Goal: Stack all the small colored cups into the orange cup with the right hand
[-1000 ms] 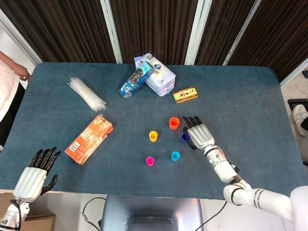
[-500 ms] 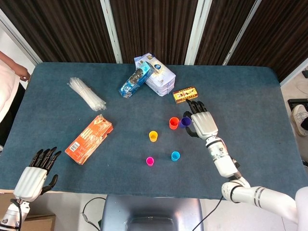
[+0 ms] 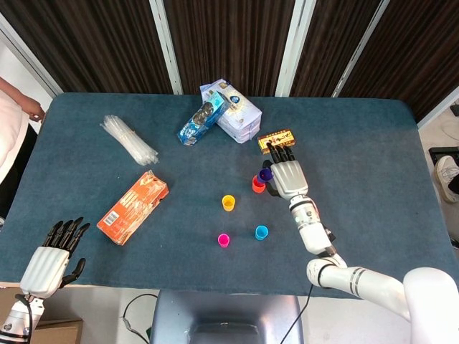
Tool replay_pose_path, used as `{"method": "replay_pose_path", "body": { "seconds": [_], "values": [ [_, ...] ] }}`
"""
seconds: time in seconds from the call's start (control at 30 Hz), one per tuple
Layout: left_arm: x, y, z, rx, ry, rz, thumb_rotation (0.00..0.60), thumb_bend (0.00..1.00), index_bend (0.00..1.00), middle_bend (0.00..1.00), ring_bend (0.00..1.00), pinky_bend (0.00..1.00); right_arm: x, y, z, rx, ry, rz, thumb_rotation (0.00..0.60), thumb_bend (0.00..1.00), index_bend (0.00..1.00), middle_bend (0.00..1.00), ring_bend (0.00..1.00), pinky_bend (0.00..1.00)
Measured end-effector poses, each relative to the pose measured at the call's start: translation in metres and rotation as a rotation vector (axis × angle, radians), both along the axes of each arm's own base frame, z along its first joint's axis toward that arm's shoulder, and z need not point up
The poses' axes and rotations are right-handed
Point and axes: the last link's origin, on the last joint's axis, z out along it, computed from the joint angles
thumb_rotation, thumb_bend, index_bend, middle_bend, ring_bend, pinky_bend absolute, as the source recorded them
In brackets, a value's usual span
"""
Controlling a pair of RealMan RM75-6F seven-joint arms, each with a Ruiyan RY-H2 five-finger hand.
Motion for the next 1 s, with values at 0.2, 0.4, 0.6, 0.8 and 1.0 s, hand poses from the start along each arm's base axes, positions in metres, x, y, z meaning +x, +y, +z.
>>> {"method": "replay_pose_path", "body": {
  "seconds": [0.2,0.4,0.6,0.8,1.0],
  "values": [
    [0.0,0.0,0.0,0.002,-0.001,-0.001,0.6,0.46,0.0,0.0,0.0,0.05,0.002,-0.002,-0.01,0.012,0.011,-0.006,0.6,0.51,0.5,0.02,0.0,0.0],
    [0.0,-0.001,0.002,0.004,-0.006,-0.004,0.6,0.46,0.0,0.0,0.0,0.05,-0.004,0.001,-0.012,0.029,0.053,-0.032,0.6,0.51,0.26,0.0,0.0,0.0],
    [0.001,-0.002,0.003,0.006,-0.01,-0.008,0.6,0.46,0.0,0.0,0.0,0.05,0.002,0.008,-0.007,0.045,0.037,-0.018,0.6,0.51,0.13,0.0,0.0,0.0],
    [0.001,-0.002,0.004,0.006,-0.016,-0.008,0.6,0.46,0.0,0.0,0.0,0.05,0.022,0.031,-0.003,0.095,-0.014,0.077,0.6,0.51,0.17,0.0,0.0,0.0],
    [0.002,-0.003,0.005,0.005,-0.019,-0.013,0.6,0.46,0.0,0.0,0.0,0.05,0.037,0.048,-0.015,0.157,0.024,0.139,0.6,0.51,0.25,0.0,0.0,0.0]
  ]
}}
